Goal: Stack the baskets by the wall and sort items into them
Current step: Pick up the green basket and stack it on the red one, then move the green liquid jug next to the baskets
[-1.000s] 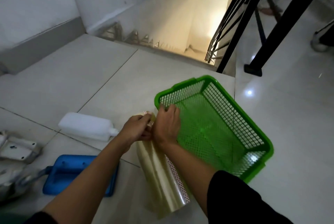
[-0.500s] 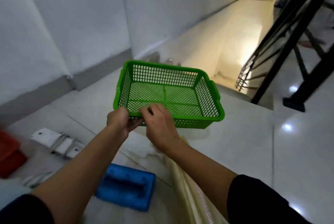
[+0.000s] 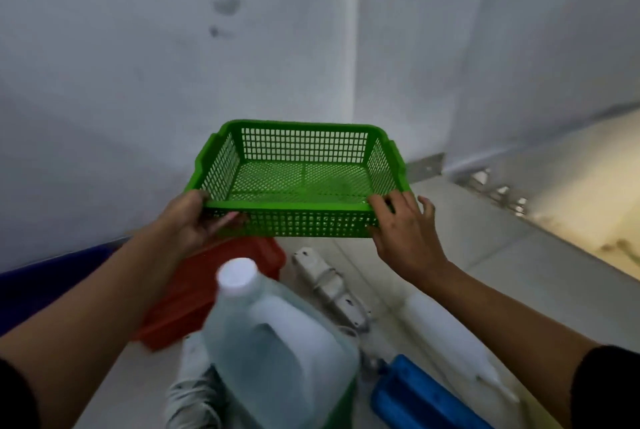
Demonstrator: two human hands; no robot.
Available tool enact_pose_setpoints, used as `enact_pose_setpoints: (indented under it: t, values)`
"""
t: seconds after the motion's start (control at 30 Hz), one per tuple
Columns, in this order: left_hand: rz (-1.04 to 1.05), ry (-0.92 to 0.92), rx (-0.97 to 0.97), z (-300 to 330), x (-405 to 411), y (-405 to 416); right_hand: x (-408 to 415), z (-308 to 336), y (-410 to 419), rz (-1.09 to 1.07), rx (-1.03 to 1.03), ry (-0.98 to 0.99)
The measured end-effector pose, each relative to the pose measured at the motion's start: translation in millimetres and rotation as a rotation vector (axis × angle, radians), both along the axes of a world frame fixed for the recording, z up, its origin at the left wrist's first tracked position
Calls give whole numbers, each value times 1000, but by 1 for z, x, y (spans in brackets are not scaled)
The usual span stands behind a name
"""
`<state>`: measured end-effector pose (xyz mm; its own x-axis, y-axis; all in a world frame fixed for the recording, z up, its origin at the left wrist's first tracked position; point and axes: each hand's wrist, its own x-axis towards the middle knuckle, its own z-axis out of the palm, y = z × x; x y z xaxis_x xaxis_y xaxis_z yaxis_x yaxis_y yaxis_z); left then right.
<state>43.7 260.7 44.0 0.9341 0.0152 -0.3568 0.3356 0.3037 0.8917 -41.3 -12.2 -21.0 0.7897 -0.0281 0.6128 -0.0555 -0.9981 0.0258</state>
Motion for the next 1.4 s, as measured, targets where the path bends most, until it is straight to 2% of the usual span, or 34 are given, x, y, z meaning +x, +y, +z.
enact_pose_setpoints:
  t: [0.07, 0.17, 0.37, 0.47, 0.53, 0.6, 0.7, 0.83, 0.97, 1.1, 1.17, 1.27, 1.4]
  values:
    - [87, 21, -43, -11, 3, 47, 29, 3, 40, 149, 19, 36]
    - [210, 73, -65, -33, 3, 101, 64, 3, 87, 260, 101, 106]
    - [358, 156, -173, -96, 10, 154, 113, -27, 134, 345, 408, 399]
    - [376, 199, -206, -127, 15, 159, 124, -51, 137, 353, 513, 410]
    - [342, 254, -195, -144, 17, 161, 130, -66, 135, 339, 528, 486]
    - [327, 321, -70, -151, 19, 160, 133, -76, 130, 333, 488, 631]
    - [318, 417, 286, -162, 17, 156, 130, -87, 126, 342, 416, 832]
    - [217, 447, 656, -180, 9, 152, 118, -86, 126, 351, 425, 871]
    - [168, 349, 834, -172, 9, 144, 104, -77, 125, 360, 535, 842]
    - [-28, 137, 1042, -147, 2, 119, 90, -63, 121, 362, 642, 760]
    - [-138, 2, 964, -127, -6, 100, 78, -45, 122, 374, 724, 745]
    - [-303, -157, 723, -91, -20, 73, 54, -7, 126, 384, 874, 750]
    - [-543, -355, 478, -54, -52, 50, 6, 45, 131, 364, 920, 991]
